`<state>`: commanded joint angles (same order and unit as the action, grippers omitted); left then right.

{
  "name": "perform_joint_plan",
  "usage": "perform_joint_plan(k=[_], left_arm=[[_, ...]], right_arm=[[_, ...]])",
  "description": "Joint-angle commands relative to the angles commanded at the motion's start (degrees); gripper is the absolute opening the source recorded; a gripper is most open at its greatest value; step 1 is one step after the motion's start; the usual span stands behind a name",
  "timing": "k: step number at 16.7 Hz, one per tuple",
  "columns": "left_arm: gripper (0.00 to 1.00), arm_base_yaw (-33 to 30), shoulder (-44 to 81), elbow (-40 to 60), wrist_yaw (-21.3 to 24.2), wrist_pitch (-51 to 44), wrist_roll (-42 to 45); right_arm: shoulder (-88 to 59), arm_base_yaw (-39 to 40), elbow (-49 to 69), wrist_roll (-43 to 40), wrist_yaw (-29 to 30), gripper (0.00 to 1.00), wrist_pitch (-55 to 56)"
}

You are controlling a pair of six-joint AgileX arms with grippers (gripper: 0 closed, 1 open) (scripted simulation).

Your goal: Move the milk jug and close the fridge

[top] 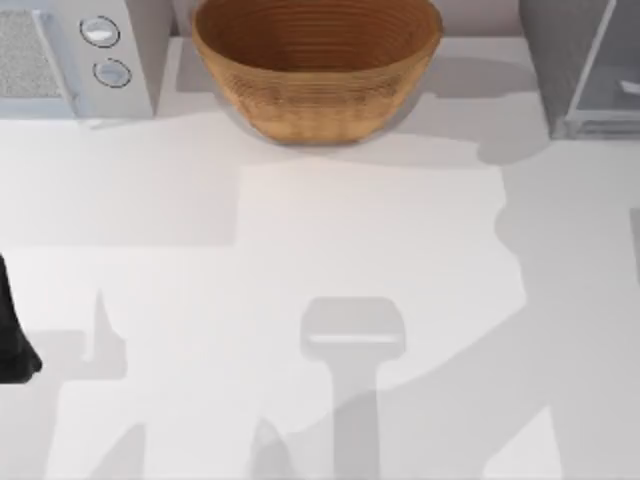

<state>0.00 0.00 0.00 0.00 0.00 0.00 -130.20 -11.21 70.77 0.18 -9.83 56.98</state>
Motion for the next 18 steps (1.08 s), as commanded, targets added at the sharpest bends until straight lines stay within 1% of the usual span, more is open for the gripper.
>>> perform_joint_plan(k=[10, 18], left_arm=[[1.0, 0.0, 0.0, 0.0, 0.0, 0.0, 0.0], [1.0, 0.0, 0.0, 0.0, 0.0, 0.0, 0.0]], right_arm=[[-0.9, -0.3, 0.8, 0.0, -0.3, 0.0, -0.3], [-0.9, -0.3, 0.8, 0.0, -0.3, 0.6, -0.3]])
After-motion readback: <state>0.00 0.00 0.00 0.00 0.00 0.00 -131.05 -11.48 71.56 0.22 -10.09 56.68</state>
